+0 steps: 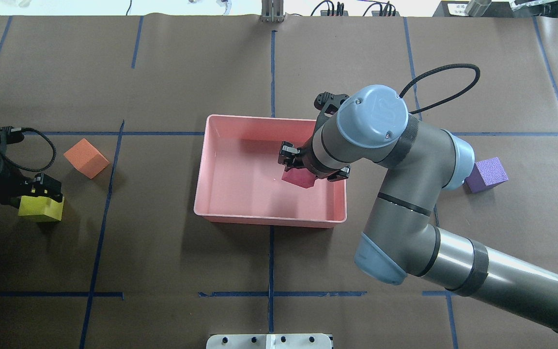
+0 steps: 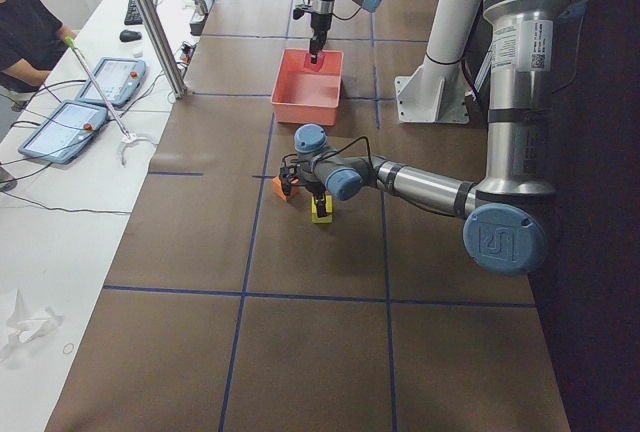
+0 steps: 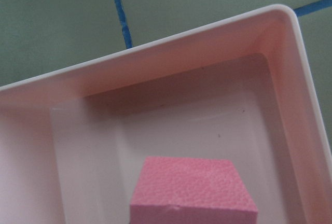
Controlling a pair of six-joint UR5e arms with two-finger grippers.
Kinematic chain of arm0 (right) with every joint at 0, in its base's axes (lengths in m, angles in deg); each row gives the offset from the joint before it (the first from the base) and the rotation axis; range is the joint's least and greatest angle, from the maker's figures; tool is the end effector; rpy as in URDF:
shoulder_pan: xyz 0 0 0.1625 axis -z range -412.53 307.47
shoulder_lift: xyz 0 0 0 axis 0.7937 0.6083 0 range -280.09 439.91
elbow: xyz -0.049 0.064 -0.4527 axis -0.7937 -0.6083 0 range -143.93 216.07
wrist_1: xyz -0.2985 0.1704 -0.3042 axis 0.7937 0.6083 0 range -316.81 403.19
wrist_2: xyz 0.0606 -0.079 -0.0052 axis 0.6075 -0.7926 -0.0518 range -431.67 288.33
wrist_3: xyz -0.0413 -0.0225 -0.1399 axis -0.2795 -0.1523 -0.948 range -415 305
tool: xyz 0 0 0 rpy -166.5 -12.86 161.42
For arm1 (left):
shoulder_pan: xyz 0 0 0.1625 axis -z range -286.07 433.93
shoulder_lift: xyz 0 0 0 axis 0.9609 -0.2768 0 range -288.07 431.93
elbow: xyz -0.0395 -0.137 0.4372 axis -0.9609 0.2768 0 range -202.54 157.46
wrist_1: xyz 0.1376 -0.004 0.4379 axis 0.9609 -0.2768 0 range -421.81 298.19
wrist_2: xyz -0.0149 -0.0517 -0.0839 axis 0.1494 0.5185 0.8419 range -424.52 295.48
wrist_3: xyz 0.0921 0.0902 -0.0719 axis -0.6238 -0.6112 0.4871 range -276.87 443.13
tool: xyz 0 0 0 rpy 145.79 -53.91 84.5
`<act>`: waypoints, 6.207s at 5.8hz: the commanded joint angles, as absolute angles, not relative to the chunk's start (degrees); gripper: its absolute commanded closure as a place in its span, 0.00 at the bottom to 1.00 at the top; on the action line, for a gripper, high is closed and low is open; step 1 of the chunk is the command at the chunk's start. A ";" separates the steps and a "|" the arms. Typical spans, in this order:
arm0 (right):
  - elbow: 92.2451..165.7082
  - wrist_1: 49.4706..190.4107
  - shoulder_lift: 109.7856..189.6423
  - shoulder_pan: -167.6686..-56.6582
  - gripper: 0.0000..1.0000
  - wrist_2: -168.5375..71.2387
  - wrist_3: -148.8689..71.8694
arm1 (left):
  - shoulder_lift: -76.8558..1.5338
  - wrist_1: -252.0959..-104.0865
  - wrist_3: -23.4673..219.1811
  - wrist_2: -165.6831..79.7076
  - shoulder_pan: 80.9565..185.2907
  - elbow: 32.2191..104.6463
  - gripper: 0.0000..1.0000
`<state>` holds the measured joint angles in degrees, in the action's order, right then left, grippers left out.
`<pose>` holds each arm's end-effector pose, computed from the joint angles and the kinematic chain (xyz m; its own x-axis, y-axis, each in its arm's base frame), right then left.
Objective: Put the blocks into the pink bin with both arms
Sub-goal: 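Carry red-pink cube into bin with right gripper while left reaches yellow-green cube, then lift yellow-green cube toward bin with left gripper while right approaches purple cube, then release yellow-green cube in bin with left gripper while right grasps purple cube, then carry purple cube into bin with right gripper while left approaches orange cube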
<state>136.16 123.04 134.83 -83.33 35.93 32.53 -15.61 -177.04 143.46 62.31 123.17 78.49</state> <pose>-0.5958 -0.4582 0.2254 0.5001 0.2502 0.8290 -0.2531 0.9578 -0.1364 0.3337 -0.4559 0.5992 0.6638 -0.1633 -0.7299 0.0692 0.9851 -0.1574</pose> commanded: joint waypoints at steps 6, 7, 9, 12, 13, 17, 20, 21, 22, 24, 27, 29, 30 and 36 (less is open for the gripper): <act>150.05 122.92 155.60 -98.38 0.00 49.52 17.42 | -38.27 -166.22 168.75 63.88 120.88 91.19 1.00; 149.98 122.82 160.28 -101.80 0.00 49.53 9.68 | -46.37 -159.00 173.00 61.71 116.34 90.76 1.00; 145.96 122.82 162.95 -106.29 0.00 48.82 -1.23 | -52.77 -157.87 177.60 48.57 105.35 86.74 1.00; 138.25 115.85 165.34 -107.55 0.00 49.79 -12.28 | -56.91 -158.66 174.12 42.72 103.46 74.87 0.98; 131.50 106.05 165.51 -107.55 0.00 51.10 -13.42 | -57.09 -158.93 173.40 42.53 103.37 73.11 0.73; 128.36 101.90 167.79 -106.94 0.00 53.05 -20.50 | -57.71 -159.71 173.74 42.53 103.37 73.96 0.00; 128.79 102.08 168.50 -106.32 0.19 53.92 -20.64 | -57.18 -160.34 173.83 42.62 105.29 80.27 0.00; 128.79 102.08 168.59 -106.15 0.84 54.01 -20.64 | -55.70 -160.42 173.74 42.70 106.09 82.64 0.00; 129.14 102.08 168.50 -105.88 1.00 55.14 -20.64 | -54.47 -160.34 173.48 42.97 108.01 85.19 0.00; 143.38 114.71 165.54 -106.84 1.00 62.68 -19.85 | -48.24 -160.34 170.52 43.58 111.35 90.29 0.00; 149.98 138.56 140.60 -96.45 1.00 55.55 4.48 | -39.79 -160.51 157.42 48.42 115.84 92.43 0.00; 148.05 138.38 137.48 -85.45 1.00 41.77 14.14 | -38.98 -160.51 154.94 48.33 117.25 91.90 0.00; 146.13 138.21 137.47 -83.58 1.00 40.32 14.34 | -38.90 -159.82 149.71 48.33 118.65 91.72 0.00; 142.24 138.12 135.89 -82.06 0.00 38.28 15.66 | -36.08 -160.43 137.69 49.38 122.87 79.54 0.00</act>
<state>142.03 138.18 135.92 -82.11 38.52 15.67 -36.09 -160.47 137.16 48.73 122.17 82.55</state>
